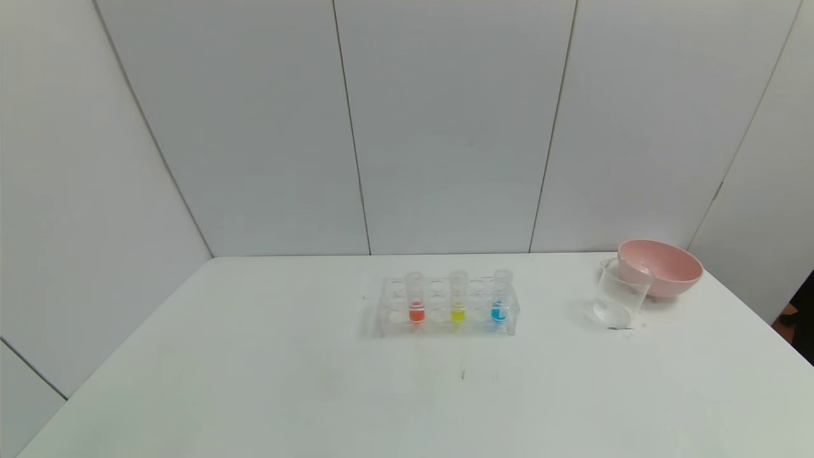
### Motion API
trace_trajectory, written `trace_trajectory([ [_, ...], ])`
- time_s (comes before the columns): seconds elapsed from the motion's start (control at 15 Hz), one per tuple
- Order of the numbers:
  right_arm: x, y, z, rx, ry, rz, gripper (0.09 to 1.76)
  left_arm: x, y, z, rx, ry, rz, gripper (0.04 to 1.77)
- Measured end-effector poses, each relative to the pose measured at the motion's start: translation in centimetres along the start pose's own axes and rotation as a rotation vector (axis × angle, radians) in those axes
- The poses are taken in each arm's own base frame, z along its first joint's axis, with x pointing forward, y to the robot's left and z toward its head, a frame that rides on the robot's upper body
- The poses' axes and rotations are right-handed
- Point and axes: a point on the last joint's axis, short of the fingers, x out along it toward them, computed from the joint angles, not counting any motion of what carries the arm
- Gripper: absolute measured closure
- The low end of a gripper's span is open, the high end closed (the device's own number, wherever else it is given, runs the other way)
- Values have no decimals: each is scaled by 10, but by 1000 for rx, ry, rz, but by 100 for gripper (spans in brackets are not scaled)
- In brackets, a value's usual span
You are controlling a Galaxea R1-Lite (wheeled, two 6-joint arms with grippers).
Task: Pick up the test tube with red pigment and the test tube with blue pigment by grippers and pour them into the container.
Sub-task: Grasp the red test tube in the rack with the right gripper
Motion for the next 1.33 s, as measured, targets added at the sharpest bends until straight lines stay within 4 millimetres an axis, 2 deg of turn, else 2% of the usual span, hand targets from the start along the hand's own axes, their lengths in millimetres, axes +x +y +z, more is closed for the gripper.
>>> trace_trajectory([
  [0.6, -1, 0, 6, 19, -27, 1, 14, 0, 0, 0, 0, 0, 0, 5],
  [0.8, -5, 0, 26, 20, -69, 6, 14, 0, 0, 0, 0, 0, 0, 5],
  [1.0, 0, 0, 57, 19, -77, 9, 14, 0, 0, 0, 0, 0, 0, 5],
  [1.2, 20, 0, 85, 17, -83, 18, 14, 0, 0, 0, 0, 0, 0, 5],
  [1.33, 42, 1, 95, 17, -45, 31, 14, 0, 0, 0, 0, 0, 0, 5],
])
